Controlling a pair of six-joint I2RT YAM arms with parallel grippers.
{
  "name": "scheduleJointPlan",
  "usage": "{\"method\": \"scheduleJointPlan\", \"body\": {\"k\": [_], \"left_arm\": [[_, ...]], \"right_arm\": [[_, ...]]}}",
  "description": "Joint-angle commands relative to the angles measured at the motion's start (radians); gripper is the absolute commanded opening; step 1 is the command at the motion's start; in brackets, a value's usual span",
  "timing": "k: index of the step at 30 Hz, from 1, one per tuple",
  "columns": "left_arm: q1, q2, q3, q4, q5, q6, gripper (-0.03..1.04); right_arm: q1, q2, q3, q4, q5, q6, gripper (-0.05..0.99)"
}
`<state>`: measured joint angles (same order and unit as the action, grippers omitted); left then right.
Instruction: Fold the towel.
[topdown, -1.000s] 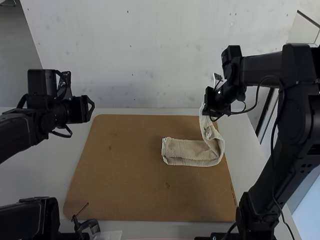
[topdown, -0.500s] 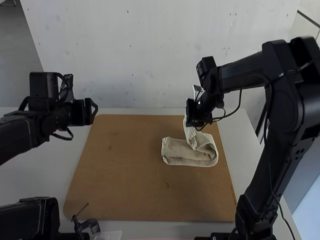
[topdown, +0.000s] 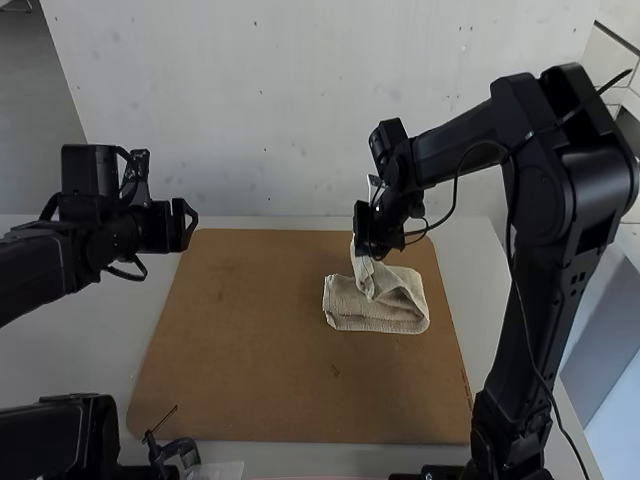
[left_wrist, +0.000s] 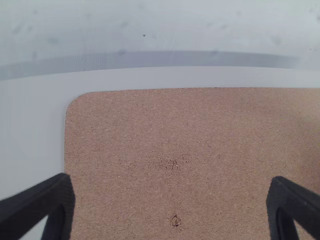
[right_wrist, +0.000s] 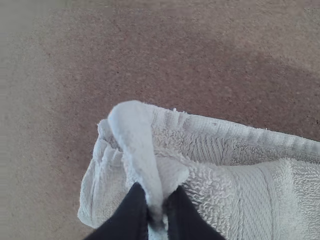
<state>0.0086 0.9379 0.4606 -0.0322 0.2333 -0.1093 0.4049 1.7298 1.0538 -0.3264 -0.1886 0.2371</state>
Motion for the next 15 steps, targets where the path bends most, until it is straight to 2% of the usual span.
{"method": "scheduleJointPlan", "body": {"k": [1,13,15], "left_arm": [[0.021,0.015,-0.011,0.009,0.018,0.023,0.85],[0.064,0.015,-0.019,0.011,0.060,0.040,0.84],[0.068,0.015,-0.025,0.011,0.063,0.046,0.84]], "right_arm": [[0.037,0.039,0.049,0.004,0.009,0.039,0.02],[0.091,0.111,0.063,0.012,0.025,0.068,0.02],[0.089,0.113,0.063,0.018,0.025,0.070,0.13]]}}
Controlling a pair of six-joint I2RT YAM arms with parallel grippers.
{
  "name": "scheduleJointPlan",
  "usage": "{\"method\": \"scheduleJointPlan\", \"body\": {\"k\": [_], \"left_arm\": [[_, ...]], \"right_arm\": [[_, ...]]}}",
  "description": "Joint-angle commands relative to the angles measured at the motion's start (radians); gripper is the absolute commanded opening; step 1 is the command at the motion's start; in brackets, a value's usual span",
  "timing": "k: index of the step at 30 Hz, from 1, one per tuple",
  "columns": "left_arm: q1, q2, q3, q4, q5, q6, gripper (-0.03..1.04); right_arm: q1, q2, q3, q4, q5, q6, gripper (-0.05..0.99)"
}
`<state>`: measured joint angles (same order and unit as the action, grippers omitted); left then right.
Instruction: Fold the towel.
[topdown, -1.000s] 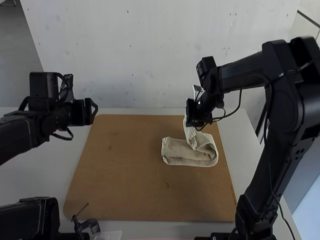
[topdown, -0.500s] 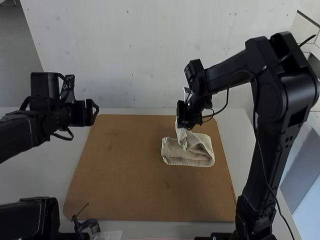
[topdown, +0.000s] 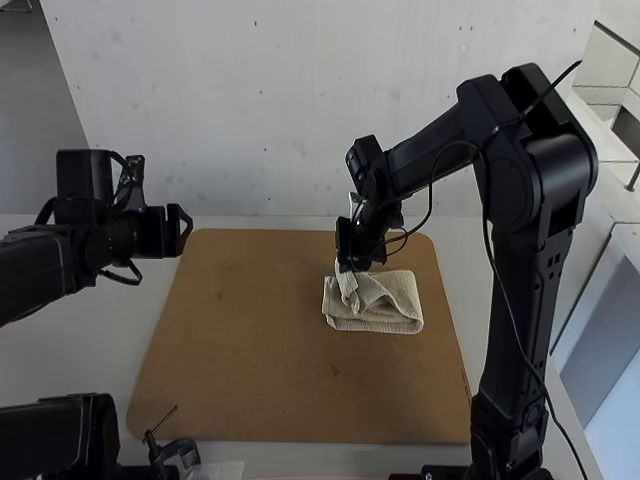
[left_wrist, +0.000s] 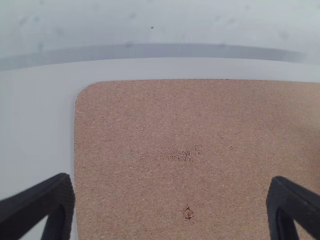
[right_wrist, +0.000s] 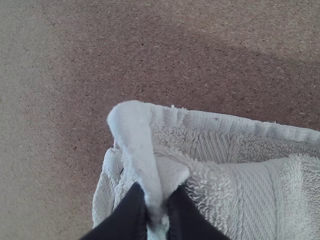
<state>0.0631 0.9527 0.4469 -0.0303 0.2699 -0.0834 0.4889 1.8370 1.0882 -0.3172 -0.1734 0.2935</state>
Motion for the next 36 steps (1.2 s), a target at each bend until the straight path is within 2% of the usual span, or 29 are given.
{"method": "scheduleJointPlan", "body": {"k": [1,5,8,9,12,18,24,26,29,36], "left_arm": [[0.014,0.000,-0.017,0.015,0.026,0.025,0.85],[0.015,0.001,-0.025,0.018,0.026,0.028,0.84],[0.015,0.001,-0.030,0.020,0.026,0.028,0.84],[0.015,0.001,-0.031,0.020,0.026,0.028,0.84],[0.014,0.003,-0.033,0.023,0.026,0.028,0.84],[0.012,0.001,-0.034,0.030,0.026,0.028,0.84],[-0.002,0.001,-0.036,0.033,0.023,0.027,0.84],[-0.008,0.001,-0.036,0.040,0.020,0.025,0.84],[-0.011,-0.003,-0.034,0.040,0.018,0.025,0.84],[-0.009,-0.006,-0.039,0.040,0.017,0.025,0.84]], "right_arm": [[0.005,0.007,0.030,0.009,0.008,0.015,0.20],[0.000,0.005,0.027,0.036,-0.012,0.038,0.30],[-0.004,-0.005,0.024,0.059,-0.058,0.065,0.31],[-0.006,-0.018,0.019,0.072,-0.075,0.073,0.36],[-0.013,-0.045,0.012,0.087,-0.115,0.096,0.39],[-0.039,-0.137,0.015,0.053,-0.112,0.099,0.40],[-0.081,-0.176,0.006,-0.106,-0.084,-0.017,0.39],[-0.081,-0.183,-0.017,-0.131,-0.067,-0.057,0.33],[-0.076,-0.197,-0.040,-0.160,-0.043,-0.096,0.31],[-0.049,-0.211,-0.033,-0.207,-0.046,-0.111,0.28]]}}
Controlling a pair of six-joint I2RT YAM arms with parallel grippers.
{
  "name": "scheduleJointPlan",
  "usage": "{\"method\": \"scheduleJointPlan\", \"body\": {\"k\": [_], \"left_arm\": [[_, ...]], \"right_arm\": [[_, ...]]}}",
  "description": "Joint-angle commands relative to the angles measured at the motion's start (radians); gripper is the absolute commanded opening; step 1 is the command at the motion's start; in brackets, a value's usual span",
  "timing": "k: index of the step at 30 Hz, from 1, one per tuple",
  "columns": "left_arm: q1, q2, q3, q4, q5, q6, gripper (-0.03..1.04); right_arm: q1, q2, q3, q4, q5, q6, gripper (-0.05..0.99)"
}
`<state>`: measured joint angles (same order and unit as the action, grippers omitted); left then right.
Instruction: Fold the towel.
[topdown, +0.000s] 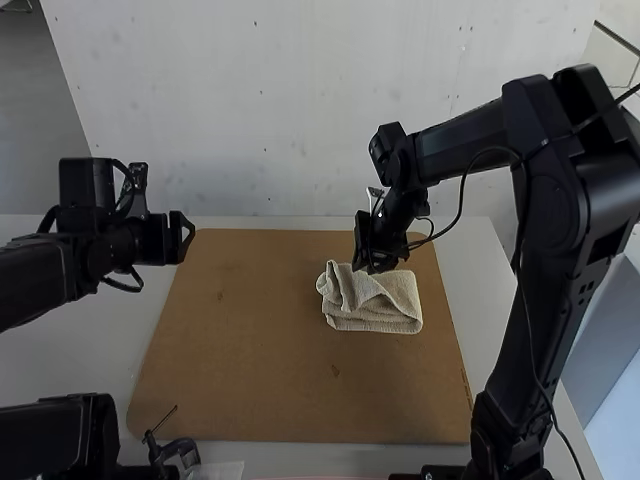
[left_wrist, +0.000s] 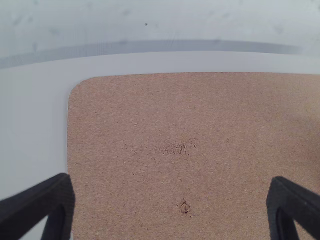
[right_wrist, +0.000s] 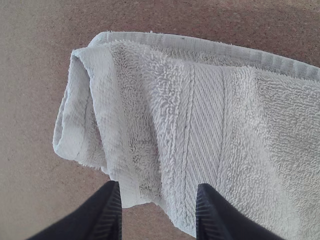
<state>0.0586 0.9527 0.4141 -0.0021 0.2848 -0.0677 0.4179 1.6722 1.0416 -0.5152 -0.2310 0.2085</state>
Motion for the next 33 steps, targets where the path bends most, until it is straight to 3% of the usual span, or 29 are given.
{"method": "scheduleJointPlan", "body": {"k": [1,11,31,33], "left_arm": [[-0.005,-0.008,-0.006,0.011,0.004,0.011,0.84],[-0.003,-0.009,-0.018,0.014,0.001,0.009,0.84],[0.012,-0.011,-0.028,0.016,0.008,0.011,0.84],[0.015,-0.011,-0.028,0.016,0.011,0.011,0.84]], "right_arm": [[0.028,-0.048,0.014,-0.016,0.010,-0.026,0.28],[0.098,-0.040,-0.014,-0.019,0.005,-0.009,0.28],[0.133,0.077,-0.054,0.109,0.062,0.009,0.25],[0.136,0.089,-0.061,0.136,0.071,0.014,0.19]]}}
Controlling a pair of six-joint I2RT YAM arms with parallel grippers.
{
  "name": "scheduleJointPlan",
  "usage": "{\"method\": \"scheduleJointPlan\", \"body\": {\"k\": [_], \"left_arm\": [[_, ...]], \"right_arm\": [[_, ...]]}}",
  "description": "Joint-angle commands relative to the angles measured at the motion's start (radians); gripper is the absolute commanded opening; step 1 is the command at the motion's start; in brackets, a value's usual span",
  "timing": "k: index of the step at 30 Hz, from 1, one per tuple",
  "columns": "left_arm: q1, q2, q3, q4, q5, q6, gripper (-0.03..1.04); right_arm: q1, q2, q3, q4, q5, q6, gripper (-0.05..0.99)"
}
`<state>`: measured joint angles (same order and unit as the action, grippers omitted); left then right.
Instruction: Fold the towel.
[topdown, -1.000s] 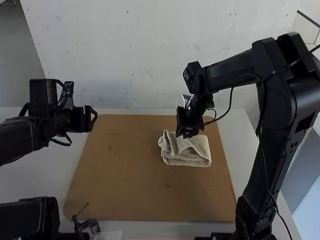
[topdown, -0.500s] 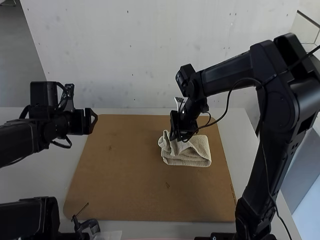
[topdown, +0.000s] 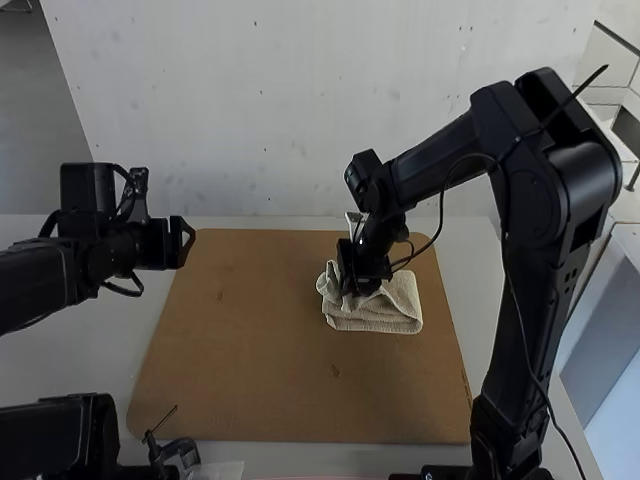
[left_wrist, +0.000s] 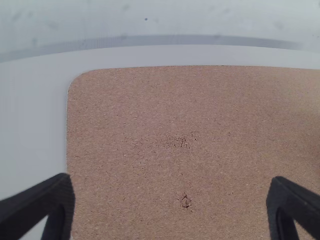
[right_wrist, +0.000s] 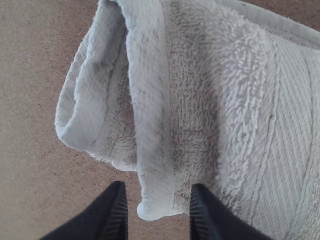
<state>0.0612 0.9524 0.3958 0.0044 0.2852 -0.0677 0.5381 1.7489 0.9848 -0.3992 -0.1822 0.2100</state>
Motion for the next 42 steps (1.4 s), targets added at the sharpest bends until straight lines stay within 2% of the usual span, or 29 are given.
{"method": "scheduleJointPlan", "body": {"k": [1,10,12,17,18,23,38,42], "left_arm": [[0.014,-0.010,-0.011,0.009,0.011,0.012,0.84],[0.029,-0.009,-0.015,0.011,0.017,0.019,0.84],[0.031,-0.009,-0.017,0.012,0.019,0.019,0.84],[0.040,-0.007,-0.017,0.019,0.023,0.019,0.84],[0.040,-0.009,-0.017,0.019,0.023,0.019,0.84],[0.040,-0.007,-0.018,0.019,0.023,0.019,0.84],[0.042,-0.007,-0.021,0.020,0.023,0.019,0.84],[0.042,-0.009,-0.021,0.020,0.023,0.019,0.84]], "right_arm": [[0.016,0.018,-0.006,0.030,0.023,0.020,0.18],[0.023,0.035,-0.021,0.095,0.021,0.040,0.13],[0.025,0.038,-0.031,0.120,0.021,0.048,0.08],[0.031,0.050,-0.029,0.132,0.020,0.057,0.06],[0.033,0.054,-0.028,0.138,0.018,0.058,0.02],[0.039,0.054,-0.023,0.152,0.012,0.071,0.02],[0.057,0.031,-0.005,0.189,-0.091,0.127,0.02],[0.066,0.032,-0.006,0.192,-0.095,0.129,0.02]]}}
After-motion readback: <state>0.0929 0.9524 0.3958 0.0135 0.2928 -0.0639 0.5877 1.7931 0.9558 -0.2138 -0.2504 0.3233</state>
